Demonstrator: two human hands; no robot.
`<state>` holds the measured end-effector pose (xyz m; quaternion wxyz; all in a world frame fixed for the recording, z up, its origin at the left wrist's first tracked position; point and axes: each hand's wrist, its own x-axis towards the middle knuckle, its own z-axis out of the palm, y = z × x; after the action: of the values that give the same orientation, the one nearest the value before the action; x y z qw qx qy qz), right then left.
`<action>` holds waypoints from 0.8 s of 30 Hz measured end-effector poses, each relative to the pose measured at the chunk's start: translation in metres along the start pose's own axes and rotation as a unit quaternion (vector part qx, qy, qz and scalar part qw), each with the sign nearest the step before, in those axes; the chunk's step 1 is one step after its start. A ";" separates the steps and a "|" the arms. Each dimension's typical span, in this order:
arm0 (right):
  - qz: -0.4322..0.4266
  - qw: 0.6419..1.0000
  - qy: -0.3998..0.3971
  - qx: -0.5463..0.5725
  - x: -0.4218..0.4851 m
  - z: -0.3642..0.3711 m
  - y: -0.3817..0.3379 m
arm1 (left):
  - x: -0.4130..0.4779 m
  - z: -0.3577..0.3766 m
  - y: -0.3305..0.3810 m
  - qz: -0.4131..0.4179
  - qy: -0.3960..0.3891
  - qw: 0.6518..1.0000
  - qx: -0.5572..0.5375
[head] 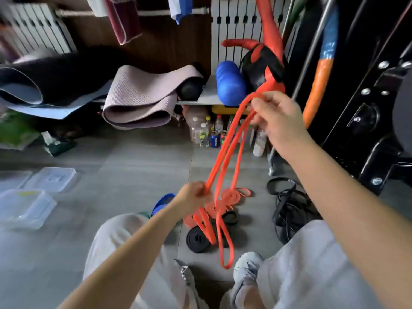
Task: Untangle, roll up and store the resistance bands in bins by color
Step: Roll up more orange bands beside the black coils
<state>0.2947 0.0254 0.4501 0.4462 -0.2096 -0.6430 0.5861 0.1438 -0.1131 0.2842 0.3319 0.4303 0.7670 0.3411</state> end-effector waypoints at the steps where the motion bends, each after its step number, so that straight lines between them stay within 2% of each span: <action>1: 0.007 0.999 0.021 0.041 -0.002 -0.006 -0.001 | -0.007 0.009 -0.019 -0.034 -0.021 0.999 0.025; 3: 0.028 0.998 0.032 0.042 -0.010 -0.017 0.004 | -0.022 0.017 -0.050 -0.076 -0.031 0.994 0.065; 6: 0.109 0.989 -0.018 -0.099 -0.028 -0.029 0.032 | -0.029 0.008 -0.069 -0.089 0.040 0.993 0.063; 8: 0.183 0.958 -0.061 -0.211 -0.041 -0.038 0.058 | -0.031 -0.007 -0.062 -0.078 0.089 0.990 0.078; 10: 0.250 0.901 -0.102 -0.338 -0.056 -0.047 0.085 | -0.033 -0.019 -0.044 -0.047 0.105 0.986 0.118; 12: 0.300 0.827 -0.150 -0.451 -0.073 -0.051 0.108 | -0.036 -0.026 -0.025 0.003 0.097 0.983 0.155; 14: 0.326 0.750 -0.213 -0.535 -0.087 -0.047 0.120 | -0.041 -0.025 -0.005 0.054 0.088 0.976 0.190; 15: 0.323 0.727 -0.241 -0.556 -0.092 -0.042 0.122 | -0.043 -0.023 0.004 0.084 0.081 0.969 0.218; 16: 0.308 0.725 -0.256 -0.560 -0.096 -0.037 0.122 | -0.045 -0.019 0.011 0.114 0.071 0.958 0.253; 17: 0.282 0.748 -0.255 -0.544 -0.099 -0.031 0.122 | -0.046 -0.015 0.019 0.148 0.060 0.944 0.290; 20: 0.207 0.855 -0.221 -0.421 -0.106 -0.013 0.116 | -0.046 0.001 0.030 0.225 0.037 0.886 0.405; 22: 0.175 0.878 -0.253 -0.366 -0.110 -0.005 0.116 | -0.044 0.012 0.035 0.244 0.030 0.847 0.471; 24: 0.149 0.883 -0.269 -0.356 -0.111 -0.003 0.122 | -0.044 0.018 0.038 0.240 0.037 0.835 0.494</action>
<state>0.3237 -0.0333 0.2983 0.0592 -0.2821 -0.8647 0.4114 0.1929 -0.1330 0.3144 -0.0455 0.6947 0.7178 0.0018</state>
